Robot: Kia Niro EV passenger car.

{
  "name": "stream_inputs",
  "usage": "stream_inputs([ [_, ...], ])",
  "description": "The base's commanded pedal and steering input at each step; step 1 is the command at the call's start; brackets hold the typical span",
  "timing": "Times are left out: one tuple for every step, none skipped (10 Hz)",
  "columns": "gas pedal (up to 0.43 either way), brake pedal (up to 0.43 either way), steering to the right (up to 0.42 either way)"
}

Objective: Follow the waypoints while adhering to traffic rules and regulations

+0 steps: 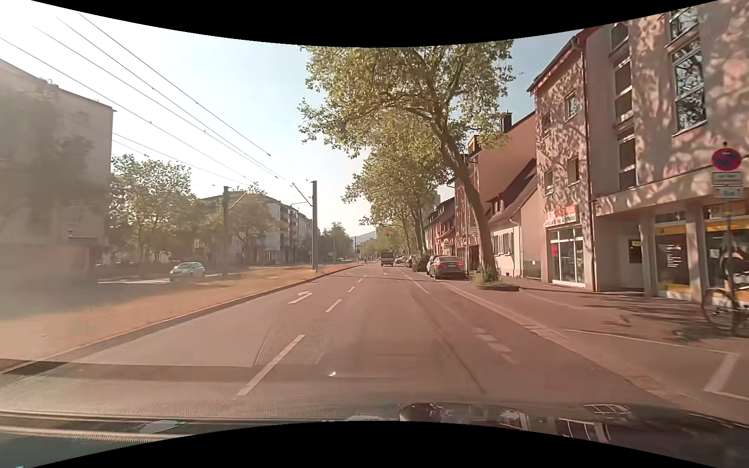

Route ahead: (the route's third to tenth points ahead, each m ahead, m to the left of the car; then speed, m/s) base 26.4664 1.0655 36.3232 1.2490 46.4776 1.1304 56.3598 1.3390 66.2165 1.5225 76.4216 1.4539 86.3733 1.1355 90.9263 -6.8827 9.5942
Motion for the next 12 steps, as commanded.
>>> stream_inputs([
  [0.000, 0.000, -0.003],
  [0.000, 0.000, -0.003],
  [0.000, 0.000, -0.003],
  [0.000, 0.000, -0.003],
  [0.000, 0.000, -0.003],
  [0.000, 0.000, -0.003],
  [0.000, 0.000, -0.003],
  [0.000, 0.000, -0.003],
  [0.000, 0.000, -0.003],
  [0.000, 0.000, -0.003],
  [0.000, 0.000, -0.003],
  [0.000, 0.000, -0.003],
])
